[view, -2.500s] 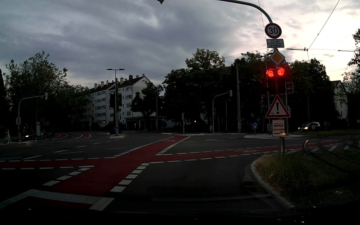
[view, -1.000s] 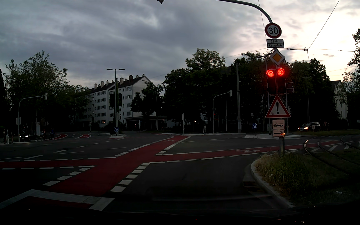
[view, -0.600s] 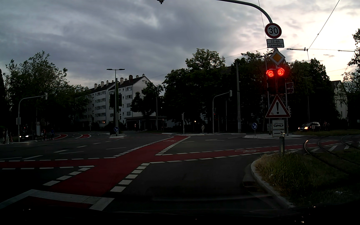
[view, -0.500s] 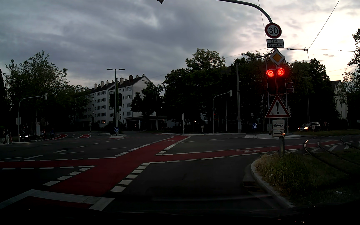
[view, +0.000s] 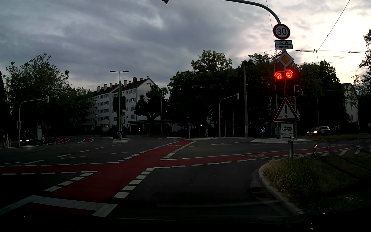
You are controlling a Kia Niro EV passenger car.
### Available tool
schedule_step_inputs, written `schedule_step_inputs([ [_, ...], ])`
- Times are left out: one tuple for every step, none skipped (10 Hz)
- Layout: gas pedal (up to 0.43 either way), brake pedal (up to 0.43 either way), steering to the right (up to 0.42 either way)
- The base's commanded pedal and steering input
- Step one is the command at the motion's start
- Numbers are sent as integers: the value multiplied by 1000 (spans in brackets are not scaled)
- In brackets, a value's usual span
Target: Follow the waypoints while adhering to traffic rules and regulations
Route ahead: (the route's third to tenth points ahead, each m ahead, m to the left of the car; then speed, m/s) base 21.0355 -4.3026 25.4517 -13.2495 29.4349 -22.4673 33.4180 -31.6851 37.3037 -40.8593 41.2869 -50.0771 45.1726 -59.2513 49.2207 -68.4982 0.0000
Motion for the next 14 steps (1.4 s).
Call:
schedule_step_inputs([
  [0,274,-52],
  [0,274,-52],
  [0,280,-52],
  [0,280,-52],
  [0,280,-52],
  [0,274,-52],
  [0,274,-52],
  [0,280,-52],
  [0,280,-52],
  [0,274,-52],
  [0,274,-52],
  [0,274,-52],
  [0,274,-52],
  [0,274,-52],
])
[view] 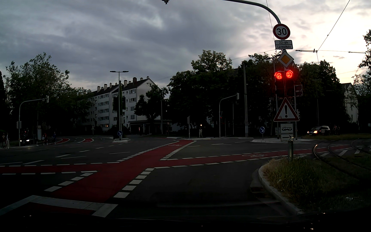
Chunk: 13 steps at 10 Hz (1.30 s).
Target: Follow the waypoints while adhering to traffic rules and regulations
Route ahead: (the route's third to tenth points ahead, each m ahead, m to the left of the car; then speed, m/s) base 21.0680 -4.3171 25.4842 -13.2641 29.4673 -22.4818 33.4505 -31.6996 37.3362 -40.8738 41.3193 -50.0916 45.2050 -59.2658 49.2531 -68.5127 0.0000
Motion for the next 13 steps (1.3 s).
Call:
schedule_step_inputs([
  [0,280,-52],
  [0,280,-52],
  [0,280,-52],
  [0,274,-52],
  [0,280,-52],
  [0,280,-52],
  [0,280,-52],
  [0,280,-52],
  [0,280,-52],
  [0,280,-52],
  [0,280,-52],
  [0,280,-52],
  [0,280,-52],
])
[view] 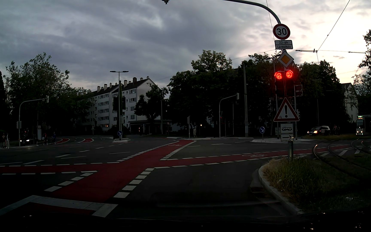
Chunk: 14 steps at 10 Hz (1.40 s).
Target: Follow the waypoints while adhering to traffic rules and regulations
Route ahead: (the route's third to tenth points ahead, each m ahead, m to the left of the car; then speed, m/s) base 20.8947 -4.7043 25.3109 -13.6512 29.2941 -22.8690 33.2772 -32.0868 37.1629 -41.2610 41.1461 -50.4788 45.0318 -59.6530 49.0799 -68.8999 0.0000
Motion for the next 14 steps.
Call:
schedule_step_inputs([
  [0,274,-52],
  [0,280,-52],
  [0,280,-52],
  [0,280,-52],
  [0,280,-52],
  [0,280,-52],
  [0,280,-52],
  [0,280,-52],
  [0,280,-52],
  [0,280,-52],
  [0,274,-52],
  [0,274,-52],
  [0,280,-52],
  [0,274,-52],
])
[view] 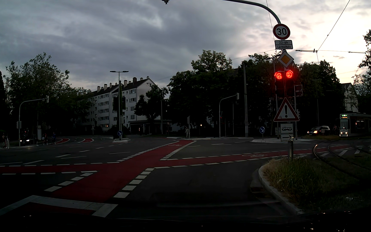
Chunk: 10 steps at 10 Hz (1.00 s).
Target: Follow the waypoints while adhering to traffic rules and regulations
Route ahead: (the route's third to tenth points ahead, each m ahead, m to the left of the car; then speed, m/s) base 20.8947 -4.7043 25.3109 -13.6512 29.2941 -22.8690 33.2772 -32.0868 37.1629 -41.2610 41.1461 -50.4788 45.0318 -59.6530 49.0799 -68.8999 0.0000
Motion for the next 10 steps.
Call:
schedule_step_inputs([
  [0,280,-52],
  [0,280,-52],
  [0,280,-52],
  [0,280,-52],
  [0,280,-52],
  [0,280,-52],
  [0,280,-52],
  [0,274,-52],
  [0,280,-52],
  [0,280,-52],
])
